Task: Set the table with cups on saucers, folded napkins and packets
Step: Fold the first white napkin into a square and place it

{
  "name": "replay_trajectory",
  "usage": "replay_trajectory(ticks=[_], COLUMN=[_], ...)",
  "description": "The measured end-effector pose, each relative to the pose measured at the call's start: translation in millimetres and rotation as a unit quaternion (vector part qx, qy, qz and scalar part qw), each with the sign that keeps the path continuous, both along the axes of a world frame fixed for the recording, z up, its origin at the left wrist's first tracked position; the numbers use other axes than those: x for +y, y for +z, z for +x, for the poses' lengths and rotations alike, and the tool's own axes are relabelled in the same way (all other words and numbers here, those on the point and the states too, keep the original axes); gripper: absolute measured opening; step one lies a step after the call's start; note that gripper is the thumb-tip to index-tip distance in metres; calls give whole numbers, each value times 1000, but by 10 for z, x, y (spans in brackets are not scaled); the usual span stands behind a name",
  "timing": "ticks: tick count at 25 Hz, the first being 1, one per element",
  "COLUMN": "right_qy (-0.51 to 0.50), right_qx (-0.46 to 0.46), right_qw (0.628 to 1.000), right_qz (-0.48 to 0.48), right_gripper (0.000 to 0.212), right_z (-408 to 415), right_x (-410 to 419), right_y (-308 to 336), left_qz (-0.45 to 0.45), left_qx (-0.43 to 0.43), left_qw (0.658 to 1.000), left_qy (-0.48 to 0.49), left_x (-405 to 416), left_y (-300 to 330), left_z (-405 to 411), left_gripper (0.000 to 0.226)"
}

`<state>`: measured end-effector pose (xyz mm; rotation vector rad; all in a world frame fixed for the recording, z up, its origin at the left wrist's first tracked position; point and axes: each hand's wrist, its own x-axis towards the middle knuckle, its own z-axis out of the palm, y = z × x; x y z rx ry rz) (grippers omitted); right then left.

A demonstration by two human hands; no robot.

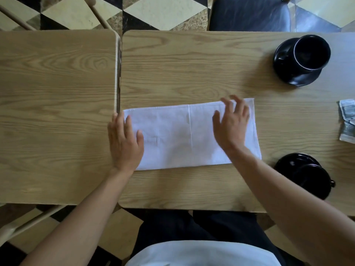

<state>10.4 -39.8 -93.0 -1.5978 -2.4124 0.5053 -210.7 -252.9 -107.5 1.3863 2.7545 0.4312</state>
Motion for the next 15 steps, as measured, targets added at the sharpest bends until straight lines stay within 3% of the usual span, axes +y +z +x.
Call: replay_trajectory(ticks=[3,5,8,11,15], right_qy=[246,325,332,325,285], right_qx=[49,31,-5,-26,-53], right_qw=[968,944,941,944,957], right_qz=[-19,-45,-63,-47,4], right_gripper=[45,52,55,55,58], right_z=[-544,-835,-979,-726,-169], right_x=[-931,-1390,-1694,-1626,-1243], right_y=[-49,-113,-289,-460,-570], left_qz=[-36,-95,-168,-165,-169], left_qx=[-19,-16,-22,-18,-2], left_qw=[995,990,981,983,982], left_qy=[-91,-103,-96,-79,-85], left_x=[-374,-513,-551,-530,-531], left_y=[-149,-220,-286,-304,-334], left_z=[335,390,415,453,459], left_gripper=[53,63,76,74,96])
